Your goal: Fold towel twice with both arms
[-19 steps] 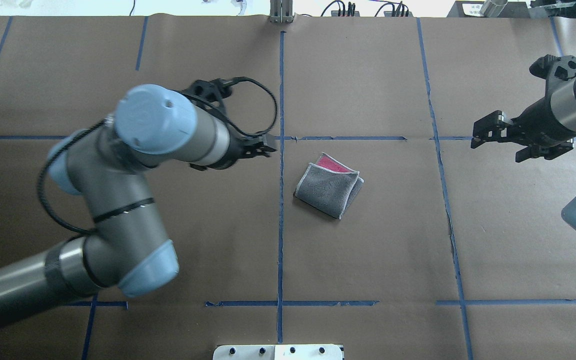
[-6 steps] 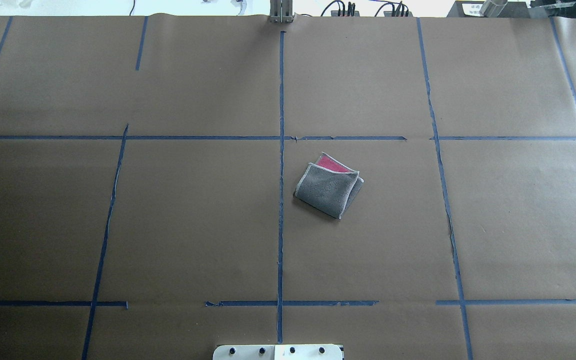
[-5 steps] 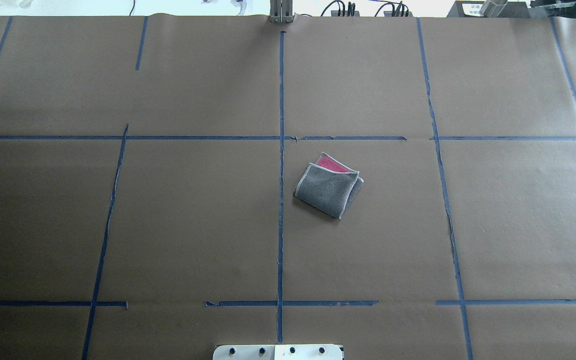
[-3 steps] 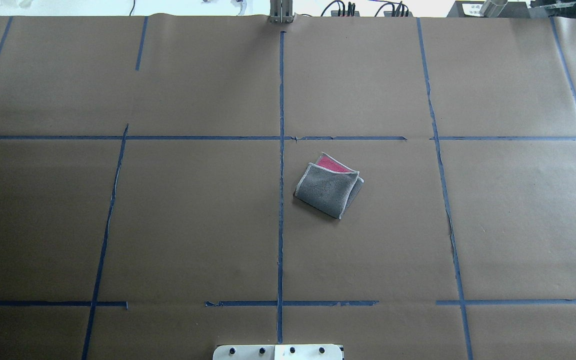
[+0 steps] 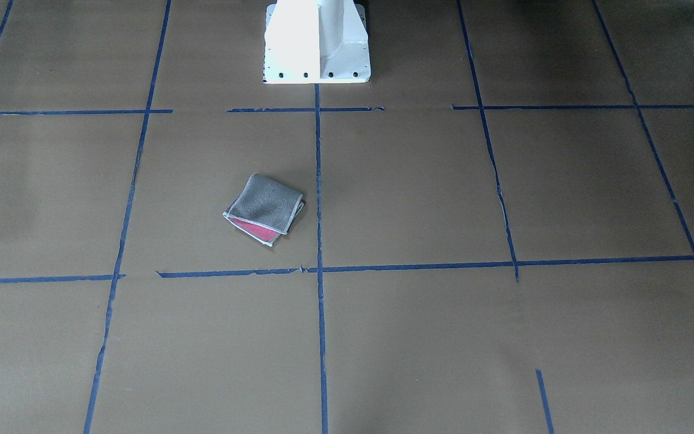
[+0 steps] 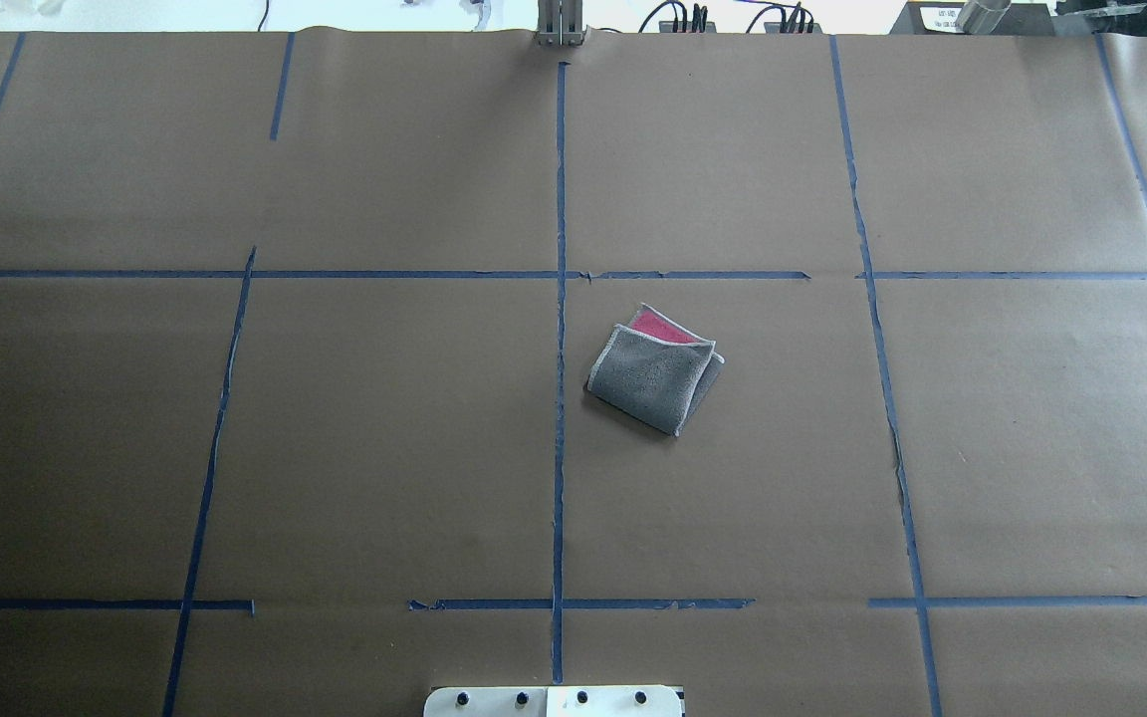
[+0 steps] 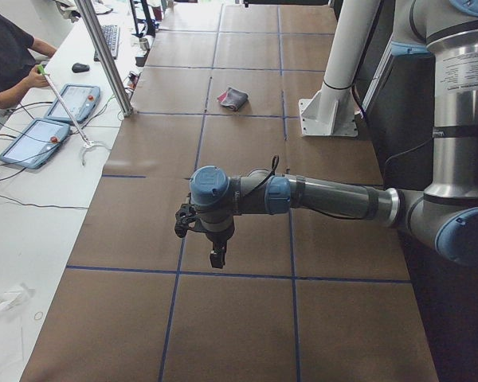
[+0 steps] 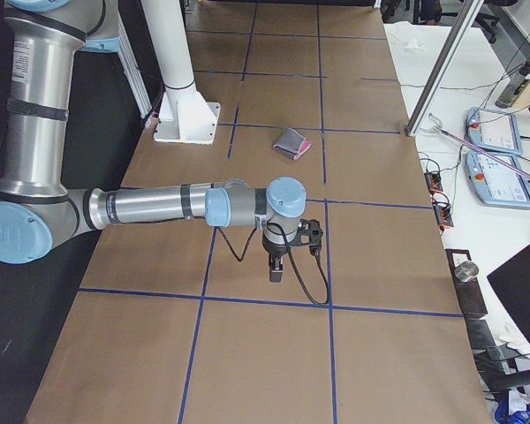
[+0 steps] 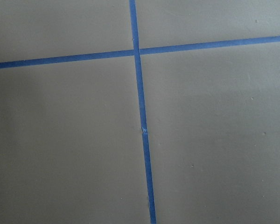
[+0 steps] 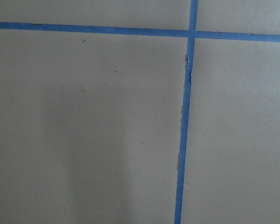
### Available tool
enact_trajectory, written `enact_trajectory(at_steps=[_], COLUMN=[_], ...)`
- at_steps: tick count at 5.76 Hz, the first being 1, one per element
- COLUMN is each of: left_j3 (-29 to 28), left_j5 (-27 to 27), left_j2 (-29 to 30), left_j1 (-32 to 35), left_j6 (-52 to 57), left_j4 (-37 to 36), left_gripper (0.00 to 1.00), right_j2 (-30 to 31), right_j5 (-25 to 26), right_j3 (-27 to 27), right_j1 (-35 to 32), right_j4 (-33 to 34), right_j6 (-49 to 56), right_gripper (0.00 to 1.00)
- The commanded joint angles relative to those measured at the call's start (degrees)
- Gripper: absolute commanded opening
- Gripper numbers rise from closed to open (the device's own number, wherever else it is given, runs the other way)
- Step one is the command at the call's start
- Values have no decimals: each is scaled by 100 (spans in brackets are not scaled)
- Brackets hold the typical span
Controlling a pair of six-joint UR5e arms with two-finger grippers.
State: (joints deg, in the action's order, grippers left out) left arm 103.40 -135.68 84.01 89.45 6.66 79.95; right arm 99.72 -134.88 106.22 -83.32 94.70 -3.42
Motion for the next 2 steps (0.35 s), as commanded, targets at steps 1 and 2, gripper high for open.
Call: enact_trajectory(at_steps=[1,2], left_j3=[-57,-57], left_j5=[24,24], left_j2=[-7,19], left_j1=[-7,-7], left_j6=[2,-6], left_j4=[12,-14], left_gripper=[100,100], right_j2=[4,12], right_j5=[-3,23], right_j3=[-188,-320], right_j1=[0,0], right_j4=[-4,-4], right_j6=[-1,17], right_gripper=[100,100])
